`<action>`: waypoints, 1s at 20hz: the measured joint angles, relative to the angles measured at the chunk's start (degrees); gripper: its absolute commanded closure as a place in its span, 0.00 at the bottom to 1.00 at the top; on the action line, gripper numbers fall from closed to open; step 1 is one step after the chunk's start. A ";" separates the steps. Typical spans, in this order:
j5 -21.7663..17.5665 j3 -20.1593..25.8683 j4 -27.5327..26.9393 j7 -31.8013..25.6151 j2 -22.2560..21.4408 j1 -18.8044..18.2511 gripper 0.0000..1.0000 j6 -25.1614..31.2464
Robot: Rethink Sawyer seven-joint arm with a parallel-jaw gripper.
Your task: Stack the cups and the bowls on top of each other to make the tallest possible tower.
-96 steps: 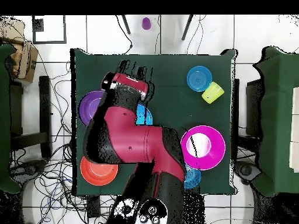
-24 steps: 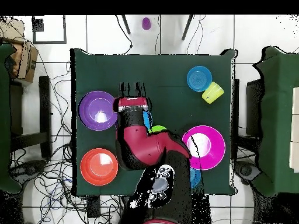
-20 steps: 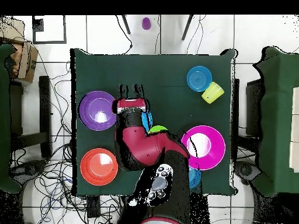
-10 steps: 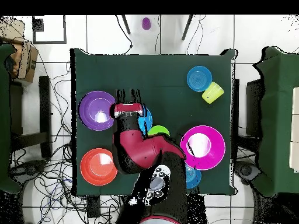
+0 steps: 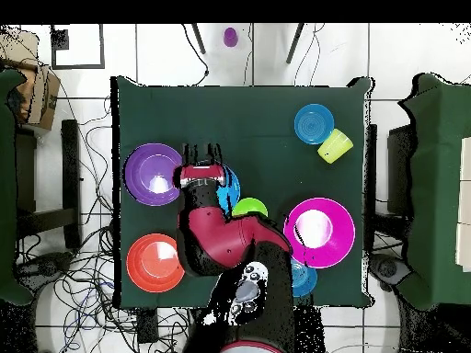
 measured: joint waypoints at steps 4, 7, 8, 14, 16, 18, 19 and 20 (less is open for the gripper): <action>-0.06 1.87 1.66 0.00 -1.24 -2.23 0.00 5.76; -0.31 5.88 3.56 0.00 -2.74 -6.75 0.00 12.97; -0.29 7.85 4.40 0.00 -3.26 -9.07 0.00 16.38; -0.31 14.54 8.02 0.00 -4.19 -17.66 0.00 29.48; -0.30 15.42 8.88 0.00 -4.21 -18.62 0.00 31.31; -0.31 16.25 9.85 0.00 -4.23 -19.09 0.00 32.37; -0.31 16.45 10.04 0.00 -4.25 -19.11 0.00 32.44; -0.31 17.14 10.50 0.00 -4.32 -19.06 0.00 32.44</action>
